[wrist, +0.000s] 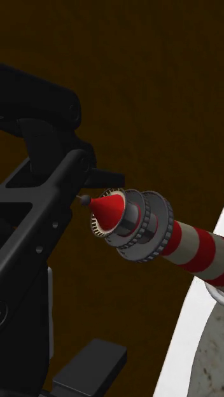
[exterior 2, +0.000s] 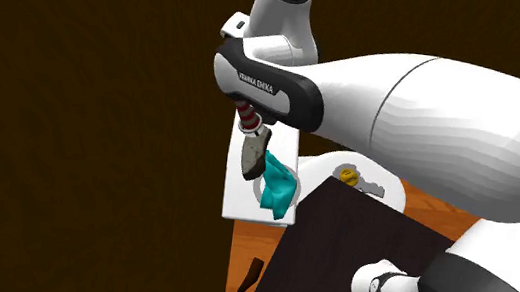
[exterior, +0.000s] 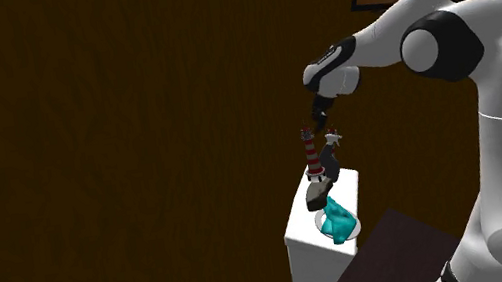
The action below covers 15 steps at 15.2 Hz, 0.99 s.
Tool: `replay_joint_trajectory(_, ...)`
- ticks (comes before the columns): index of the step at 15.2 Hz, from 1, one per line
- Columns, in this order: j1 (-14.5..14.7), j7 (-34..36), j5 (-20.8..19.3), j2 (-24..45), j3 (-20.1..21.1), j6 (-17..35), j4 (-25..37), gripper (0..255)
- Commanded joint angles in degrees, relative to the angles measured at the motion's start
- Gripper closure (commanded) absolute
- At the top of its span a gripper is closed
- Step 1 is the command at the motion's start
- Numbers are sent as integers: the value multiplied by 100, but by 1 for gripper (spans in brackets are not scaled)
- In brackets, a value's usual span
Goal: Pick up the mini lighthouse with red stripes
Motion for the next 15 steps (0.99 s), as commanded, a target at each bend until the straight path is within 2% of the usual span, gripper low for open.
replay_joint_trajectory(1, -253, -476, 428, 430, 243, -42, 474, 0)
replay_joint_trajectory(2, -349, -619, 548, 582, 331, -73, 664, 0)
replay_joint_trajectory(11, -457, -931, 934, 922, 501, 308, 554, 0)
replay_joint_trajectory(12, -444, -898, 913, 918, 492, 279, 583, 255)
replay_joint_trajectory(15, -444, -896, 918, 936, 498, 289, 592, 255)
